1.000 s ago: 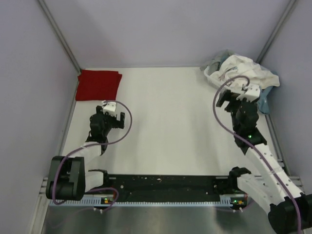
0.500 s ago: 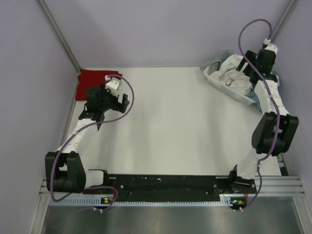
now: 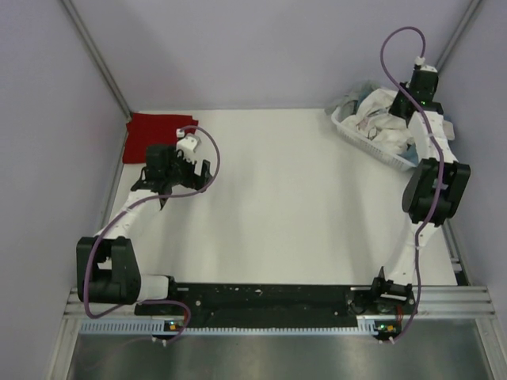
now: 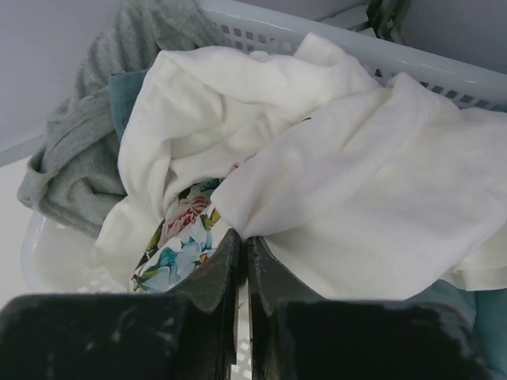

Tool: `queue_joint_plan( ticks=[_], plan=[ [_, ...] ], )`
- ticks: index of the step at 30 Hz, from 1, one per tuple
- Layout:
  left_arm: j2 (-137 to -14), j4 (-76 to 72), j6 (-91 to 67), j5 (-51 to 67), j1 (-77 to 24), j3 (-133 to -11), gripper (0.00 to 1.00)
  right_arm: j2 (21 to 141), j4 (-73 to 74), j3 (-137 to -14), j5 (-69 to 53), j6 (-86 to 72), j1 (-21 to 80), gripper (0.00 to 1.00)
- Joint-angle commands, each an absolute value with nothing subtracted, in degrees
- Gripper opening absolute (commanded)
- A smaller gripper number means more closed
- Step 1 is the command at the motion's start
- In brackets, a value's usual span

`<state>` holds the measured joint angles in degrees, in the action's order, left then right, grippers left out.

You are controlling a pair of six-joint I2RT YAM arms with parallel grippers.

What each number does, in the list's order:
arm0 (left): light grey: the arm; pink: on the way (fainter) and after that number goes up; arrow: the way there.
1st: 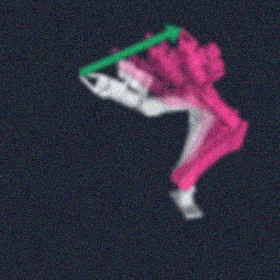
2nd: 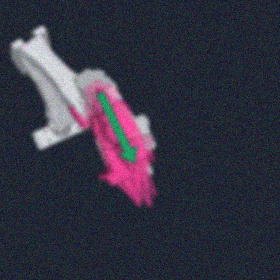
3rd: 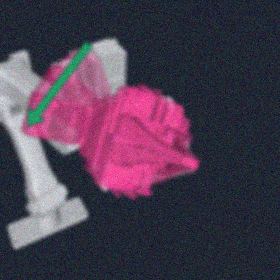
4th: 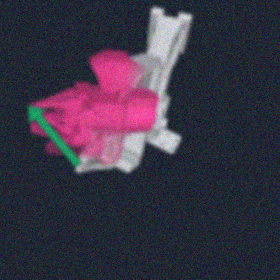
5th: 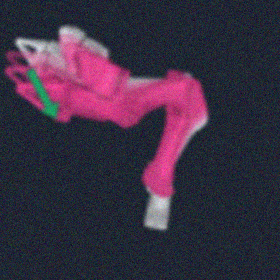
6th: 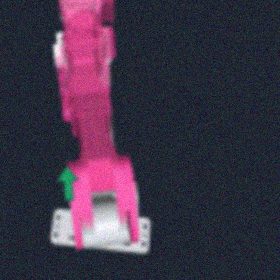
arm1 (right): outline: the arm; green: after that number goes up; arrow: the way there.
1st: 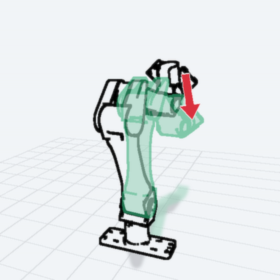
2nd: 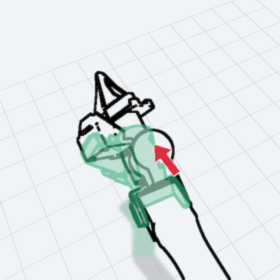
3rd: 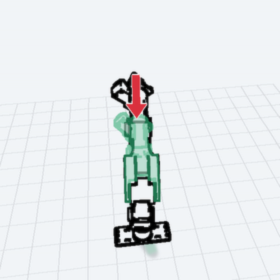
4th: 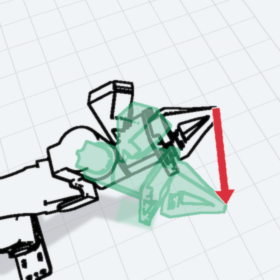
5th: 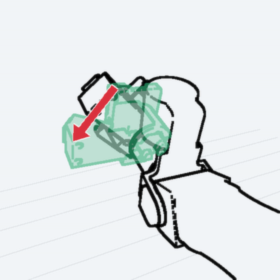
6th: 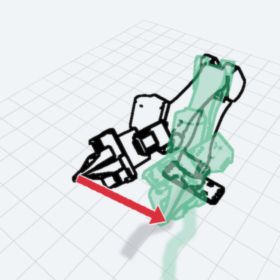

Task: Fold and stack the t-shirts
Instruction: Grab crumpled tshirt from bin with the right arm, then move the tshirt to the center of the board

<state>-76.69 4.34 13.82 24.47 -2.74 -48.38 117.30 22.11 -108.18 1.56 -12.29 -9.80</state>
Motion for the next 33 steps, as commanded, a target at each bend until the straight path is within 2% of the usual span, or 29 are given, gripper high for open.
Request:
queue_joint_plan(
  ticks=[1, 8, 14, 19, 22, 26, 31, 33],
  plan=[
    [-77.08, 4.57, 14.68, 24.26, -2.9, -50.19, 0.99, 110.67, 22.77, -110.48, 3.52, -9.06, -9.58, 0.0],
    [-74.97, 4.57, 15.64, 22.5, -2.9, -49.66, 0.99, 94.42, 20.31, -112.94, -2.54, -5.37, -8.97, 0.0],
    [-73.48, 4.66, 16.52, 17.23, -2.81, -49.75, 0.99, 80.26, 11.36, -113.64, -11.32, -3.61, -7.65, 0.0],
    [-72.07, 3.87, 16.7, 15.48, -2.81, -49.75, 0.99, 71.82, 2.56, -113.38, -33.17, -5.97, -4.32, 0.0],
    [-71.9, 3.6, 15.48, 11.79, -2.81, -50.27, 0.99, 70.58, -2.69, -112.94, -49.6, -11.48, -1.07, 0.0],
    [-71.02, 3.78, 15.99, 9.15, -2.64, -50.63, 0.99, 70.4, -13.79, -107.85, -61.33, -20.91, 6.13, 0.0],
    [-69.61, 1.24, 17.66, 2.13, -2.55, -49.75, 0.99, 75.3, -6.33, -104.42, -70.72, -12.84, 15.46, 0.0],
    [-69.61, 0.53, 18.98, -3.65, -2.46, -49.75, 0.99, 78.73, -11.57, -102.14, -77.48, -16.67, 16.0, 0.0]
  ],
)
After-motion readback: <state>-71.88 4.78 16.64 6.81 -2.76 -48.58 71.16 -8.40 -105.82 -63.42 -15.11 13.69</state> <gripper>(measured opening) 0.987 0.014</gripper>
